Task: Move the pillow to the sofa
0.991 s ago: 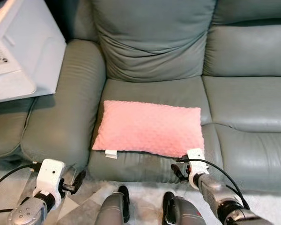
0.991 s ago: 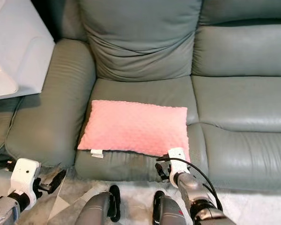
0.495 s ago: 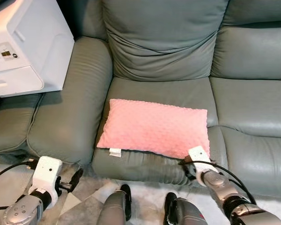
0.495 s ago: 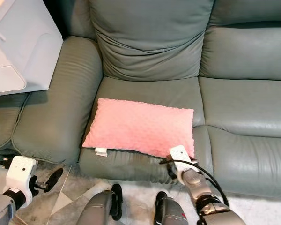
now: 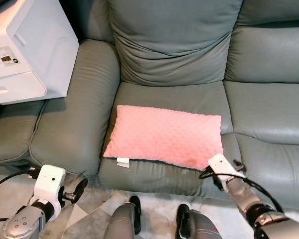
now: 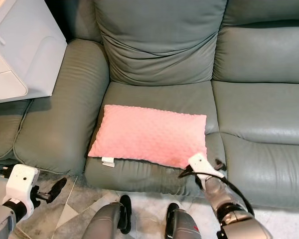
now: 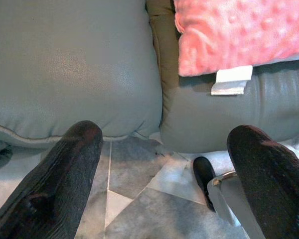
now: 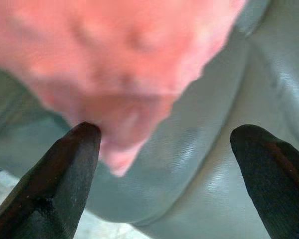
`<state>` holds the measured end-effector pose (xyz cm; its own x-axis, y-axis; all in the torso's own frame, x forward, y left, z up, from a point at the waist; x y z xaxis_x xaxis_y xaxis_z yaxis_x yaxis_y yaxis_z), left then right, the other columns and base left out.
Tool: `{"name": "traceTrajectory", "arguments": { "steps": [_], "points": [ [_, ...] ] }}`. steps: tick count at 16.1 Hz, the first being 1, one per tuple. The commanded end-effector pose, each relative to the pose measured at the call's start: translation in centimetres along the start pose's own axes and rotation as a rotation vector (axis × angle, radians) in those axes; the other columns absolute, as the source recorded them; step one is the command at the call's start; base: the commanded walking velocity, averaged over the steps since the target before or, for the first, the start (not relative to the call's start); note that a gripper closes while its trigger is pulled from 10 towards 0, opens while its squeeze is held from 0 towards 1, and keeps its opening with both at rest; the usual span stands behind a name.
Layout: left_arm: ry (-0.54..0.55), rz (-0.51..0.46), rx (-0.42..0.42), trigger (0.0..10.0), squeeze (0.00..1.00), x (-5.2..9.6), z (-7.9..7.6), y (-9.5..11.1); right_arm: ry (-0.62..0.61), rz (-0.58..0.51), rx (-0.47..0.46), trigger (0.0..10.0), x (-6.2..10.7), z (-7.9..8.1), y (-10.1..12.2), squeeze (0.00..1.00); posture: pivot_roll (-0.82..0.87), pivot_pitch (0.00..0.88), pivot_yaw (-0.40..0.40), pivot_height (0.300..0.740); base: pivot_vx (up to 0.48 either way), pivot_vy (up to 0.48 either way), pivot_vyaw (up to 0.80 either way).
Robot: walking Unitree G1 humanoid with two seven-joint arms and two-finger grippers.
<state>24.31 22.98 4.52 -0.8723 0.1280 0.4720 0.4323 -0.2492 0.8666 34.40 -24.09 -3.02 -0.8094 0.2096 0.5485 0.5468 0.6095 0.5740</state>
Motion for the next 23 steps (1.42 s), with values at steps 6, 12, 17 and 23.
{"name": "traceTrajectory", "arguments": {
  "steps": [6, 12, 17, 23],
  "points": [
    [0.037, 0.018, -0.020, 10.0, 0.00, 0.3, 0.8, -0.4, -0.132, -0.034, -0.210, 10.0, -0.2, -2.1, 1.6, 0.00, 0.25, 0.332, 0.143, 0.740, 0.000, 0.000, 0.00],
    [0.055, -0.009, -0.026, 10.0, 0.00, -0.3, 1.4, 0.5, -0.220, -0.075, -0.204, 10.0, -0.4, -5.5, 3.4, 0.00, 0.25, 0.319, 0.138, 0.740, 0.000, 0.000, 0.00],
    [0.048, -0.064, 0.007, 10.0, 0.00, -2.9, 0.2, 1.4, -0.095, -0.129, -0.250, 10.0, -0.1, -2.0, 2.9, 0.00, 0.17, 0.243, 0.115, 0.740, 0.000, 0.000, 0.00],
    [0.031, -0.189, 0.096, 10.0, 0.00, -7.7, -1.3, 5.0, -0.066, -0.357, -0.434, 10.0, 1.3, -2.4, 5.0, 0.00, -0.01, 0.064, 0.088, 0.740, 0.000, 0.000, 0.00]
  ]
}}
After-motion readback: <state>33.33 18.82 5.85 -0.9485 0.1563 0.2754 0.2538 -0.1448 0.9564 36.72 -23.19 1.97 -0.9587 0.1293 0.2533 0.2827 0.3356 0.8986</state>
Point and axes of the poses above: a point about 5 cm out from each wrist's last joint towards the gripper, its own x axis pointing back from the gripper into the wrist, its own y axis along the axis of the wrist's last joint, z = x × y, the point moved 6 cm from there along -x, pointing out of the wrist towards the gripper, and after that the axes turned 3 degrees about -x, right-handed, at the moved point
